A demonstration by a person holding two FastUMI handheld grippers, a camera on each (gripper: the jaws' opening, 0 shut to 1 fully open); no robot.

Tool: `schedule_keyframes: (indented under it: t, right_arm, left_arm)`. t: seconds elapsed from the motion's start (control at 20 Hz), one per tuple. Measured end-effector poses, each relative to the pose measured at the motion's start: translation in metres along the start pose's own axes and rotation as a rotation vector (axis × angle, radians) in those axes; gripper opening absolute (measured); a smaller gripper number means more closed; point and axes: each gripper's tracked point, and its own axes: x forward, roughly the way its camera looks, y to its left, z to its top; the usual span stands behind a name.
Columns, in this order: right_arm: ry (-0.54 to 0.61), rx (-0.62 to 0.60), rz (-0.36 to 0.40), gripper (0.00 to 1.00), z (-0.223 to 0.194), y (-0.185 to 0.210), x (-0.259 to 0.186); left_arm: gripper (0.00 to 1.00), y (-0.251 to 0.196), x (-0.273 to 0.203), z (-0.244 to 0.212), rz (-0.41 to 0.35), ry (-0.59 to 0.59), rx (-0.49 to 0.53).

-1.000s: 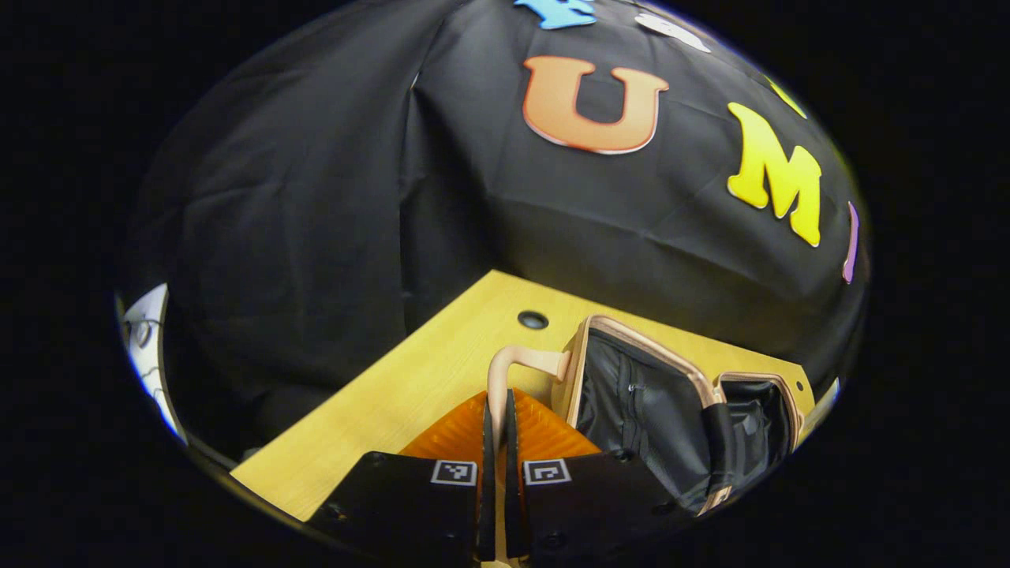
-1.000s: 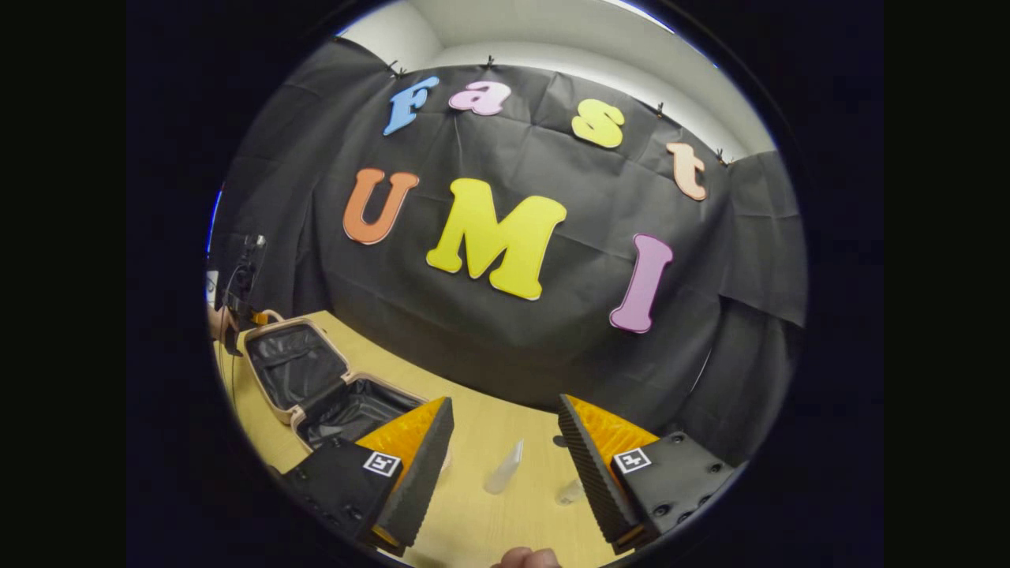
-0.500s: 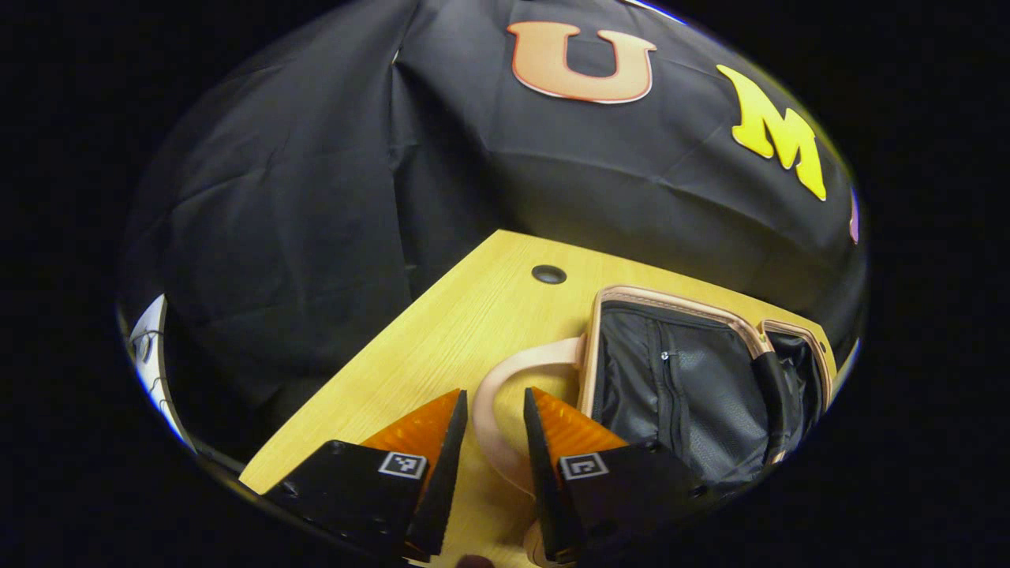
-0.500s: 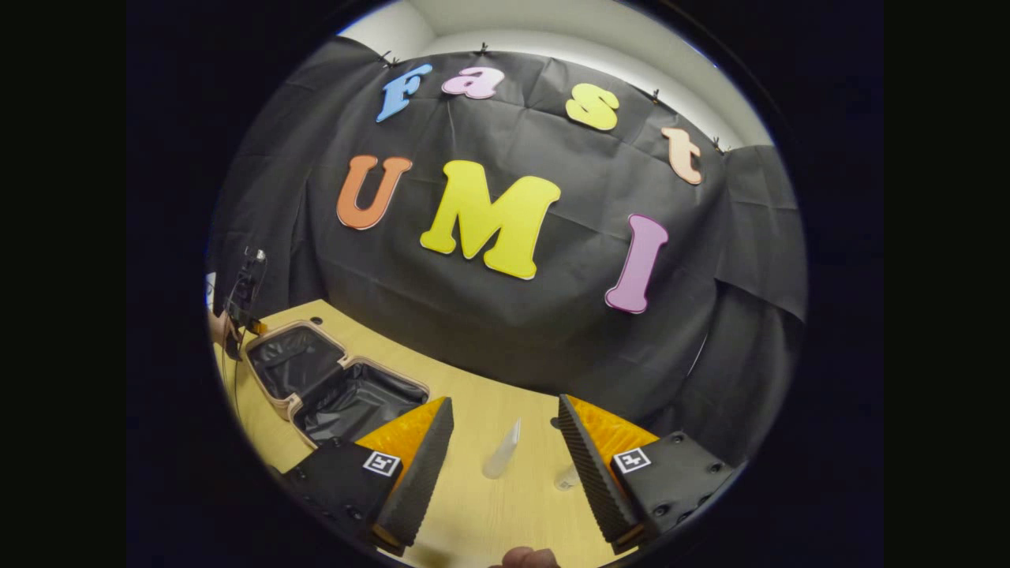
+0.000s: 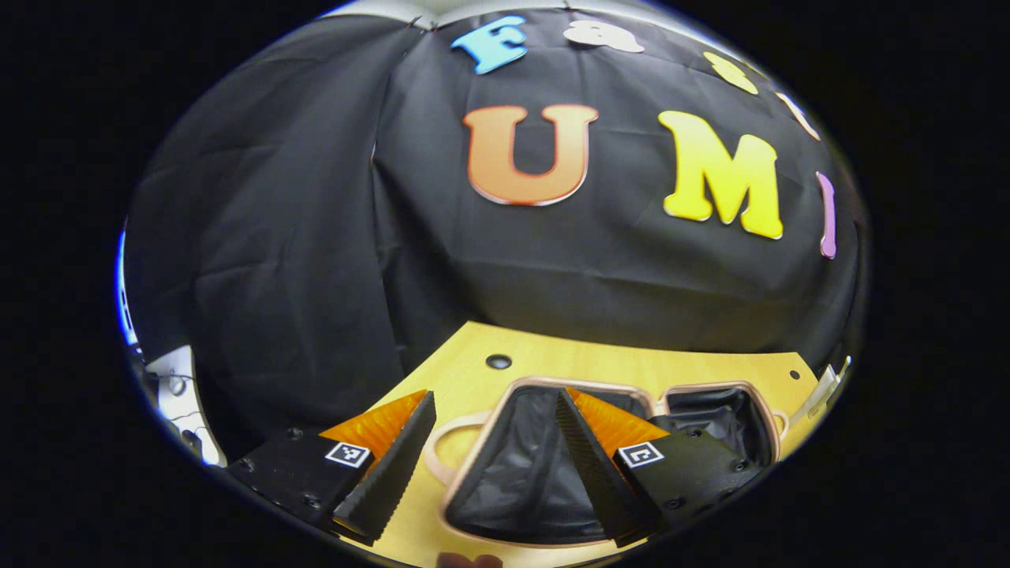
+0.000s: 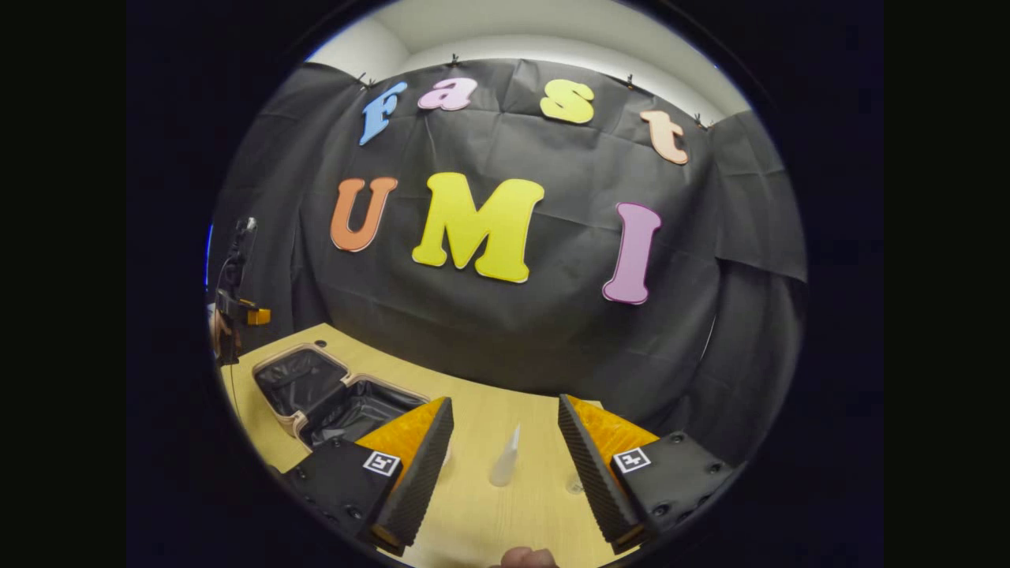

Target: First open the suitcase, pack the skin care products into it, and then close the suitcase.

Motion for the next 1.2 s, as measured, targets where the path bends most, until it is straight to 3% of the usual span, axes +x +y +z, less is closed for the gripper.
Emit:
schedule_keyframes:
  t: [0.15,0.35,0.5,0.7,1.0,1.2]
  right_arm:
    - [-0.008,0.027,0.000,0.79,-0.007,-0.030,-0.001]
    - [-0.007,0.036,-0.027,0.79,-0.021,-0.080,-0.004]
    - [0.010,0.038,-0.043,0.79,-0.034,-0.109,-0.007]
    - [0.038,0.046,-0.057,0.79,-0.050,-0.140,-0.012]
    - [0.095,0.041,-0.073,0.79,-0.077,-0.171,-0.018]
    - [0.116,0.017,-0.123,0.79,-0.084,-0.197,-0.031]
  left_arm:
    - [0.99,-0.058,-0.040,0.023,0.009,-0.059,0.031]
    - [0.98,-0.162,-0.065,0.031,-0.125,-0.093,0.038]
    - [0.99,-0.224,-0.080,0.032,-0.181,-0.108,0.033]
    - [0.99,-0.316,-0.102,0.009,-0.328,-0.070,0.072]
    - [0.99,-0.419,-0.133,-0.047,-0.519,0.023,0.107]
    - [0.99,-0.473,-0.125,-0.084,-0.599,0.071,0.147]
